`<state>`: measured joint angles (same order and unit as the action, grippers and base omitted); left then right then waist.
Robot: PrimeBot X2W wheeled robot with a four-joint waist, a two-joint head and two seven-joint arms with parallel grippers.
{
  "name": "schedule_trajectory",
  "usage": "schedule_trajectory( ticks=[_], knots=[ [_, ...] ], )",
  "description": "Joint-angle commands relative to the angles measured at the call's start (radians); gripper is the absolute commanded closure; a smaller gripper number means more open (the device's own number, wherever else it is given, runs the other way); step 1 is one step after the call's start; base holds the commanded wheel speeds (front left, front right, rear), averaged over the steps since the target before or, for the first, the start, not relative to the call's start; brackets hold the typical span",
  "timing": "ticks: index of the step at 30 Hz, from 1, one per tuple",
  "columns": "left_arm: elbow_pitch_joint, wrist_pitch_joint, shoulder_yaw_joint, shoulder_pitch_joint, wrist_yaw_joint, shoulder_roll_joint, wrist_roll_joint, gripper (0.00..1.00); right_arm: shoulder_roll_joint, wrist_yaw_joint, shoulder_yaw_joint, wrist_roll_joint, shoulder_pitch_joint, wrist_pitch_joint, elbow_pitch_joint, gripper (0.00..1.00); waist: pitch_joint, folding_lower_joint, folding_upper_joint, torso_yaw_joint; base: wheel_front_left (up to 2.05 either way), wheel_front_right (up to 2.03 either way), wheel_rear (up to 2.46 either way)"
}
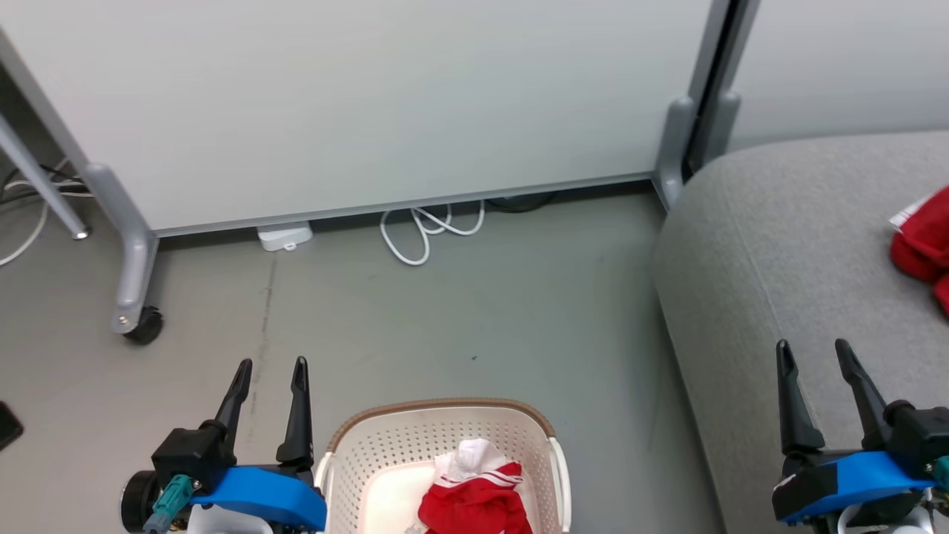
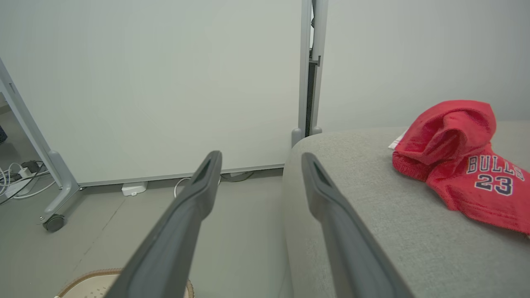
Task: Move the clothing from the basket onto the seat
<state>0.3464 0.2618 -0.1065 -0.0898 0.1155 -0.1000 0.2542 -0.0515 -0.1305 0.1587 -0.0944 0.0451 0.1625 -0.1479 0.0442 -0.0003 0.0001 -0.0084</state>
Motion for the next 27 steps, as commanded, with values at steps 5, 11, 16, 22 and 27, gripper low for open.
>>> schedule_trajectory(
  ticks=[5, 11, 16, 22, 27],
  knots=[
    [0.071, 0.005, 0.022, -0.017, 0.007, 0.004, -0.009, 0.00, 0.001, 0.000, -0.044, 0.016, -0.055, -0.018, 0.022, 0.00, -0.046, 0.0003, -0.0001, 0.064, 0.00, 0.00, 0.00],
    [0.101, 0.005, 0.031, -0.025, 0.009, 0.003, -0.018, 0.00, 0.001, 0.000, -0.087, 0.002, -0.070, -0.020, 0.017, 0.00, -0.054, 0.0003, -0.0001, 0.086, 0.00, 0.00, 0.00],
    [0.109, 0.005, 0.037, -0.024, 0.012, 0.003, -0.022, 0.00, 0.001, 0.000, -0.096, -0.004, -0.071, -0.027, 0.011, 0.00, -0.055, 0.0003, -0.0001, 0.091, 0.00, 0.00, 0.00],
    [0.110, 0.005, 0.041, -0.023, 0.014, 0.005, -0.027, 0.00, 0.002, 0.000, -0.100, -0.014, -0.064, -0.027, 0.006, 0.00, -0.054, 0.0003, -0.0001, 0.086, 0.00, 0.00, 0.00],
    [0.107, 0.005, 0.041, -0.024, 0.015, 0.006, -0.030, 0.00, 0.002, 0.000, -0.106, -0.015, -0.062, -0.026, 0.006, 0.00, -0.050, 0.0003, -0.0001, 0.082, 0.00, 0.00, 0.00]
  ],
)
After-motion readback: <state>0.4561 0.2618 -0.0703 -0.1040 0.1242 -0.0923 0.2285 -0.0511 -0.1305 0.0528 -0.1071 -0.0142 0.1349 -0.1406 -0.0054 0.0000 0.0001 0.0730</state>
